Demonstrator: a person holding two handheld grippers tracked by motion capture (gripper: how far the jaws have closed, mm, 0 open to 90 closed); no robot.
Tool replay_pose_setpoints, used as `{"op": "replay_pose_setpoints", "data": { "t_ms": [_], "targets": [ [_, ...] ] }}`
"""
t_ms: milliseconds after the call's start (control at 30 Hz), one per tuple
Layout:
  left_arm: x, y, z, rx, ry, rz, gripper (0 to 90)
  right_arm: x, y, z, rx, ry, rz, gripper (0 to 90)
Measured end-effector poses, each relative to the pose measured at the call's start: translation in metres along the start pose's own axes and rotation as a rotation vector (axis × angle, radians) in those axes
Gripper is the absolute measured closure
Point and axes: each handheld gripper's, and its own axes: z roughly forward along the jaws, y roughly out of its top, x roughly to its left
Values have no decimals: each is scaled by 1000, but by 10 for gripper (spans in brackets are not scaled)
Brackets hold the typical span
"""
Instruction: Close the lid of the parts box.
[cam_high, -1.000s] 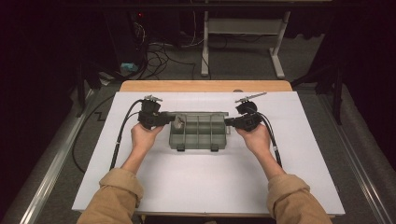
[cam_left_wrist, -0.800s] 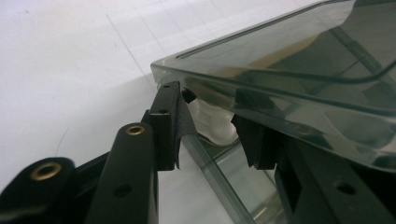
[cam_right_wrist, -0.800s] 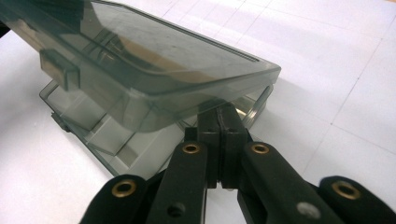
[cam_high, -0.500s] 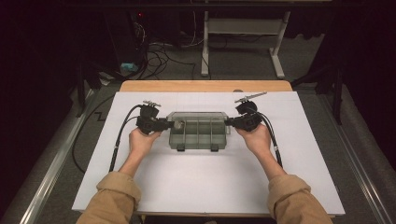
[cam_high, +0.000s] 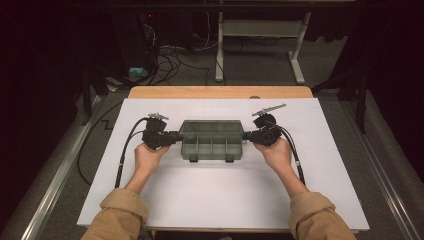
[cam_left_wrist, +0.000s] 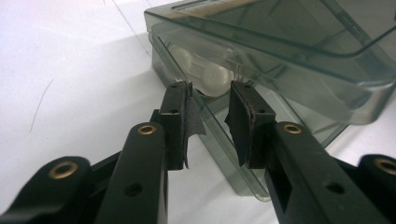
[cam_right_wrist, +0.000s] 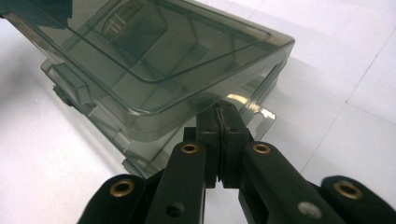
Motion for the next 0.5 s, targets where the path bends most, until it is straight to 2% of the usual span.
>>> {"op": "replay_pose_setpoints", "data": {
  "t_ms": [267, 500],
  "targets": [
    [-12, -5, -3, 1, 6, 45, 676, 2, -9, -1, -6, 15, -7, 897],
    [-15, -10, -4, 10, 7, 44, 669, 7, -15, -3, -14, 26, -22, 896]
  ]
}}
